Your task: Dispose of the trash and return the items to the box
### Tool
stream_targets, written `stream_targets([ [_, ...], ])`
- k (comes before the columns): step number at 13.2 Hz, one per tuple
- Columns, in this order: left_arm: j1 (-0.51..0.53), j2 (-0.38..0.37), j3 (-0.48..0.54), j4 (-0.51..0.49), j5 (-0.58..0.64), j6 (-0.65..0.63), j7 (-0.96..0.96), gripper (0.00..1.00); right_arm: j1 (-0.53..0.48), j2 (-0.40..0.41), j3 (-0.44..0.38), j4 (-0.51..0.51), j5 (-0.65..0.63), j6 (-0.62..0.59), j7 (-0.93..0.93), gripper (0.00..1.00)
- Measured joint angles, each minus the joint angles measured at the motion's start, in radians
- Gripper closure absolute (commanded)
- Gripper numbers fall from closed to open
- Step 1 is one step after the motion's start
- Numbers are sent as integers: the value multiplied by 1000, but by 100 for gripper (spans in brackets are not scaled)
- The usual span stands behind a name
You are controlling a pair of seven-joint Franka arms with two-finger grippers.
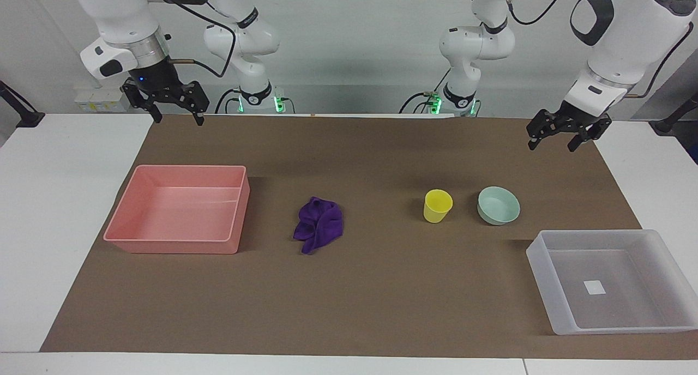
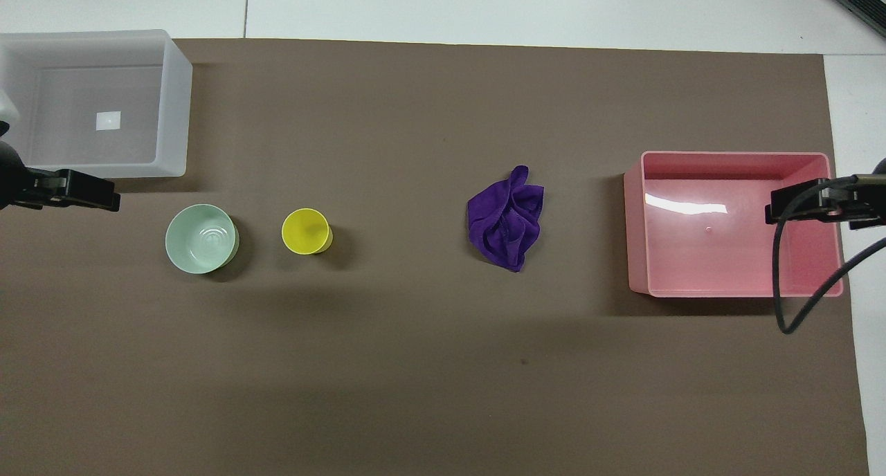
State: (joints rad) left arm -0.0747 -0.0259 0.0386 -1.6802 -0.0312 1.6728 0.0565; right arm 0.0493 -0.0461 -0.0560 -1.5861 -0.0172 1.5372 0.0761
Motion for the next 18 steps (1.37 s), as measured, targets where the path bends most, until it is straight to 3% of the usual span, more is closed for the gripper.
stream_targets([
  [11, 0, -1, 0, -11, 0, 27, -1, 0, 3, 0, 0, -15, 0, 27, 0, 0],
  [14, 1, -12, 1, -76, 1, 109, -2, 0, 48, 1, 1, -57, 0, 113, 10, 0],
  [18, 1, -27, 2, -241, 1, 281, -5, 0, 153, 27, 3, -140, 1, 266, 140, 0],
])
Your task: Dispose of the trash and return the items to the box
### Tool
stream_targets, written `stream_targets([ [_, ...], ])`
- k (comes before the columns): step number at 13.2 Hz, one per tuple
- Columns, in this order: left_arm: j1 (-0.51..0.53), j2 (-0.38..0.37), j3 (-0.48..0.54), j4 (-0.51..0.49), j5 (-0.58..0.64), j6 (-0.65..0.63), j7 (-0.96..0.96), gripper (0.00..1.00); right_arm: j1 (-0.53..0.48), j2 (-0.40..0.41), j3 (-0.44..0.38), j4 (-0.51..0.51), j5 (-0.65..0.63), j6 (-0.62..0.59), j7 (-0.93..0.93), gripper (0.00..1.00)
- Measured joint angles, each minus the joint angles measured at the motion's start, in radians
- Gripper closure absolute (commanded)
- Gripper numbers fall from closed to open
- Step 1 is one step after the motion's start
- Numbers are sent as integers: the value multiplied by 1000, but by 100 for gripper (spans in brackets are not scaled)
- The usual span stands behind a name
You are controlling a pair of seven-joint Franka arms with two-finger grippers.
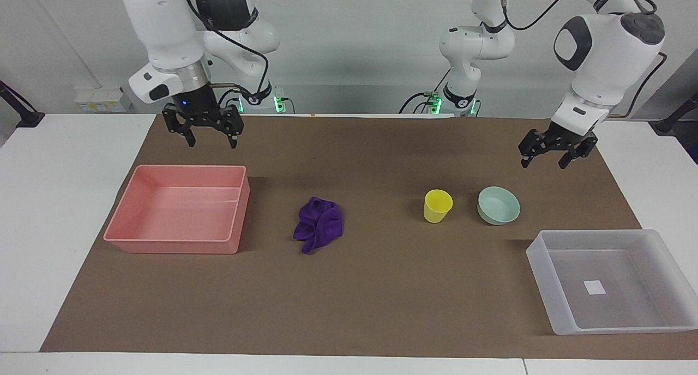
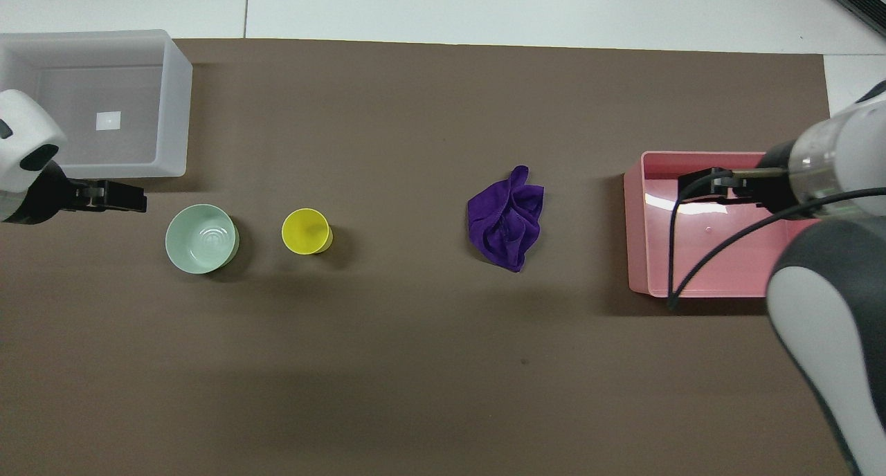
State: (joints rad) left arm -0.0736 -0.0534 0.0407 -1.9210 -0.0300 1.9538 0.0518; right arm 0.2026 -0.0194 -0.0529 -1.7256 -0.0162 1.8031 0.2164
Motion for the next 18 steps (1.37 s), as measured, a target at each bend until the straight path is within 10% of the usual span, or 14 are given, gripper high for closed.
stream_targets([
  [11, 7, 76, 3, -399, 0, 529, -5, 3, 188, 350, 7, -95, 1, 522, 97, 0],
  [15, 13, 110, 3, -404, 0, 546, -5, 95, 232, 416, 9, -116, 1, 583, 95, 0],
  [18, 15, 111, 3, -405, 0, 546, -5, 100, 233, 424, 15, -154, 10, 629, 93, 11],
])
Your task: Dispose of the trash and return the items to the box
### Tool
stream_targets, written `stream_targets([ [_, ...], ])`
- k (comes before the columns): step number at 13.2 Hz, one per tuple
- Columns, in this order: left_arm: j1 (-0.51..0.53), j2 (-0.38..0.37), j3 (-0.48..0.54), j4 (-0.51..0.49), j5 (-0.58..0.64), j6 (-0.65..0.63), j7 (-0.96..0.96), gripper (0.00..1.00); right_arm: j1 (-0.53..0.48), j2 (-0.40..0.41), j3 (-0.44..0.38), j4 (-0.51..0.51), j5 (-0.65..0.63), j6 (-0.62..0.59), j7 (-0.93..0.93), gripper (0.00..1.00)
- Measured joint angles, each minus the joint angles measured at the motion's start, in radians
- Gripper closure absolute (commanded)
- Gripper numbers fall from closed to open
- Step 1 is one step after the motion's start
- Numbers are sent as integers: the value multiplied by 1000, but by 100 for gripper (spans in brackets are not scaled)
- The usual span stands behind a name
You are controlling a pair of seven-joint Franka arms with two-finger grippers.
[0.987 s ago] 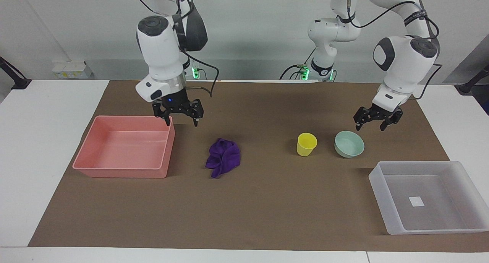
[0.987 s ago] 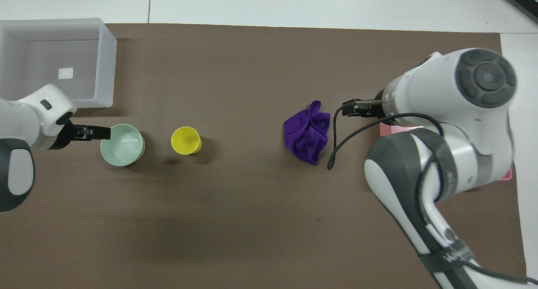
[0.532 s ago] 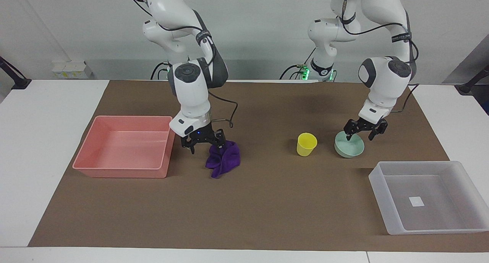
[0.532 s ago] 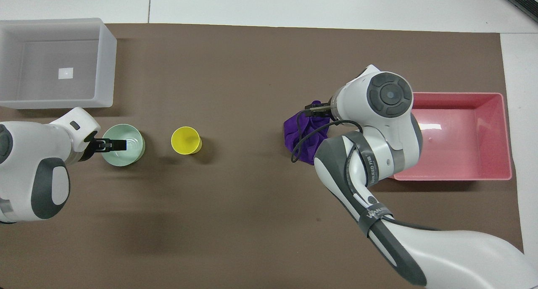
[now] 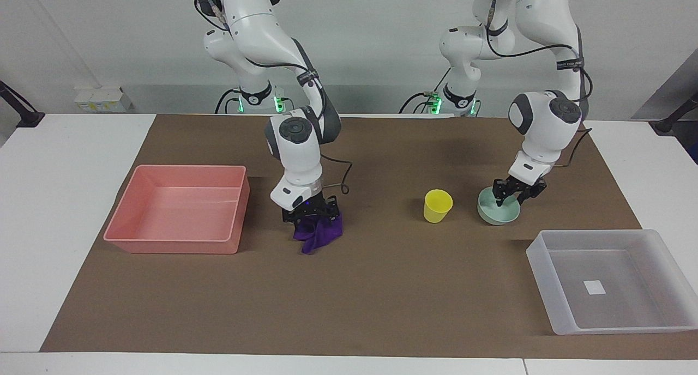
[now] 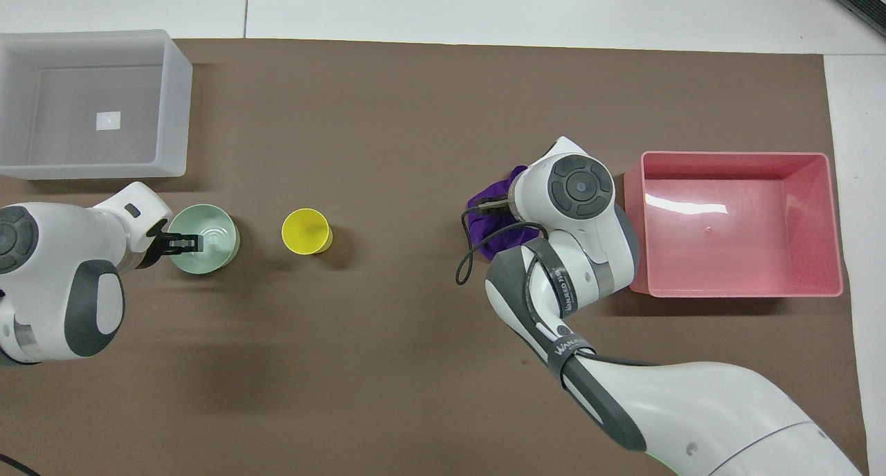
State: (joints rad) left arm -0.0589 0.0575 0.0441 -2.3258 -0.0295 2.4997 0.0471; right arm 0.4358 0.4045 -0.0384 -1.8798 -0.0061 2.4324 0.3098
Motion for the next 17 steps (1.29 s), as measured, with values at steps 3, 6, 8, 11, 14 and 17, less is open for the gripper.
stream_targets([
  [3, 2, -2, 1, 5, 0, 0, 0, 100, 0, 0, 4, -34, 24, 25, -1, 100],
  [6, 2, -41, 2, 58, 0, -87, 0, 100, 0, -1, 5, -40, 59, 24, 3, 100],
  [8, 4, -76, 10, 131, 0, -186, 0, 100, 0, -11, 6, -39, 65, 3, 11, 100],
  [11, 27, -88, 12, 250, 4, -279, 8, 100, -4, -59, 6, -37, 65, -66, 17, 100],
  [14, 61, -35, 14, 375, 5, -313, 16, 100, -24, -142, 3, -32, 65, -143, 17, 100],
  [17, 107, 86, 15, 548, 5, -348, 20, 100, -76, -235, 2, -3, 64, -242, 17, 100],
])
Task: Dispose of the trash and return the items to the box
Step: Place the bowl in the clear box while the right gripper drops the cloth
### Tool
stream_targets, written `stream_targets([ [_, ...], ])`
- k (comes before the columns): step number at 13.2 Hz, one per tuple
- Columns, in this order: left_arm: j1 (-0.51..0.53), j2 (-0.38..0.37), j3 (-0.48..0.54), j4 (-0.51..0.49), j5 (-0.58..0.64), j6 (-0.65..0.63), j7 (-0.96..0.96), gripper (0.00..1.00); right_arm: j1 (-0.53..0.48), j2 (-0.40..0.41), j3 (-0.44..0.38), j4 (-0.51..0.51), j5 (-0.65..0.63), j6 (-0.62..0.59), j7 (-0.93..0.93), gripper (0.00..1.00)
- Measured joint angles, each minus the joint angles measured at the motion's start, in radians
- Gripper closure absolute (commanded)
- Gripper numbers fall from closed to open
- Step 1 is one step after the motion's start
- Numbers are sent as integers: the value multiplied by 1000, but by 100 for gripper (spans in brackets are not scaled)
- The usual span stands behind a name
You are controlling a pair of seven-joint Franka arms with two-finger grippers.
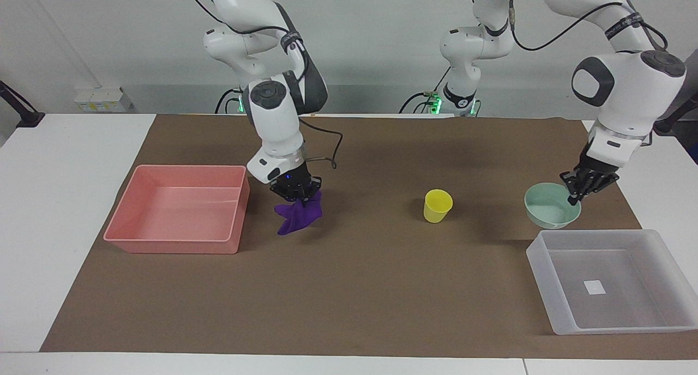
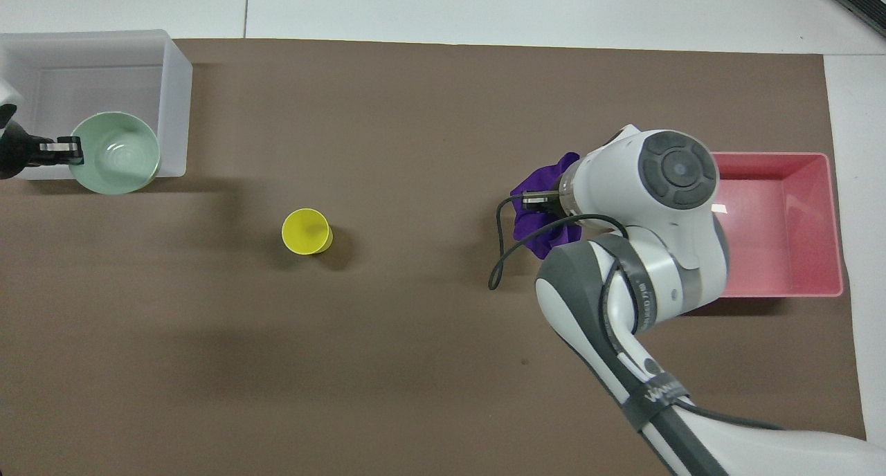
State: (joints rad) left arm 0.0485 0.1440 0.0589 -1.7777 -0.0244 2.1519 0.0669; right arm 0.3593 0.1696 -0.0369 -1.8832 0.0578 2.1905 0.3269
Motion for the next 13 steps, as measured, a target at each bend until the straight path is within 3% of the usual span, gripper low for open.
stream_targets([
  [4, 67, 183, -3, 228, 0, -46, 7, 100, -85, -92, -1, 57, -65, -114, -7, 100],
  [8, 142, 404, -45, 463, 0, -73, 7, 100, -237, -129, -3, 53, -93, -158, -184, 100],
  [10, 181, 486, -71, 530, 0, -69, 9, 100, -331, -128, -4, 17, -93, -155, -298, 100],
  [13, 201, 540, -76, 547, 0, -40, 21, 100, -423, -126, -5, -58, -93, -103, -389, 100],
])
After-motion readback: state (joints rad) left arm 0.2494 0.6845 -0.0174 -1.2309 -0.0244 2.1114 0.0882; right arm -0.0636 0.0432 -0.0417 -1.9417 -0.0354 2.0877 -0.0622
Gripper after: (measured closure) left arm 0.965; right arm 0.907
